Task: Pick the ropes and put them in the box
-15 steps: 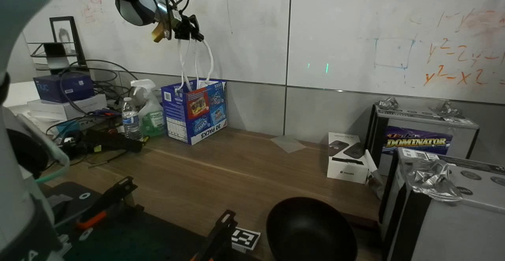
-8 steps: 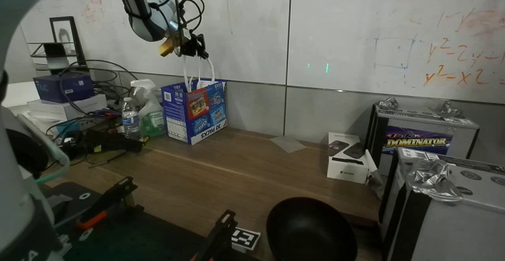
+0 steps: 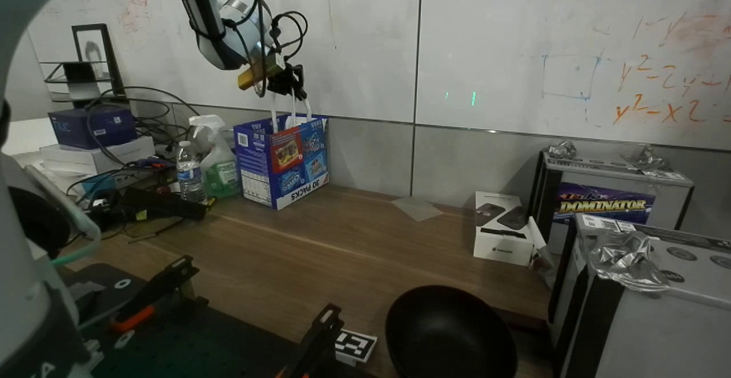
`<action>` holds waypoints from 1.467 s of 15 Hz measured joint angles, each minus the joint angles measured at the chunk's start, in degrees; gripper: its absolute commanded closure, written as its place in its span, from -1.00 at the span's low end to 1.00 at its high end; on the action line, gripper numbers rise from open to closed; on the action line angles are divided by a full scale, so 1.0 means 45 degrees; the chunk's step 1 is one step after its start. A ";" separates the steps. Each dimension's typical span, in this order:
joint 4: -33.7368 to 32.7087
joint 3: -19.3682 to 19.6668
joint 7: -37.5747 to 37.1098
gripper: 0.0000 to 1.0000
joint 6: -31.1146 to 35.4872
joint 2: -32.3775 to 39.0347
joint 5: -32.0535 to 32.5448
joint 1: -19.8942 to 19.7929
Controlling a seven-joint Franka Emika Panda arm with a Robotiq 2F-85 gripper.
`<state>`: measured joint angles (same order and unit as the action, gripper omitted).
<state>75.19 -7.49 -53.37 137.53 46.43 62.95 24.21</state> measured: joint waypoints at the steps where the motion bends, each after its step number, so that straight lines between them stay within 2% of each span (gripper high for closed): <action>1: -0.0017 0.0004 0.0243 -0.03 0.0000 0.0004 -0.0331 -0.0010; 4: -0.0029 -0.0008 0.1330 -0.48 -0.0056 -0.0016 -0.1676 -0.0042; 7: 0.0213 -0.0808 0.3390 -0.95 -0.1091 -0.0313 -0.3342 -0.0614; 10: 0.1390 -0.1836 0.5544 -1.00 -0.2734 -0.1616 -0.5118 -0.1611; 11: 0.1909 -0.1894 0.6273 -1.00 -0.3242 -0.2195 -0.5924 -0.1829; 15: 0.3998 -0.1357 0.9086 -1.00 -0.5118 -0.4673 -0.8888 -0.2324; 22: 0.8281 -0.0546 1.1197 -1.00 -0.5228 -0.9100 -1.0671 -0.3303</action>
<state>112.45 -9.95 -2.98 114.00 5.48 14.93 9.34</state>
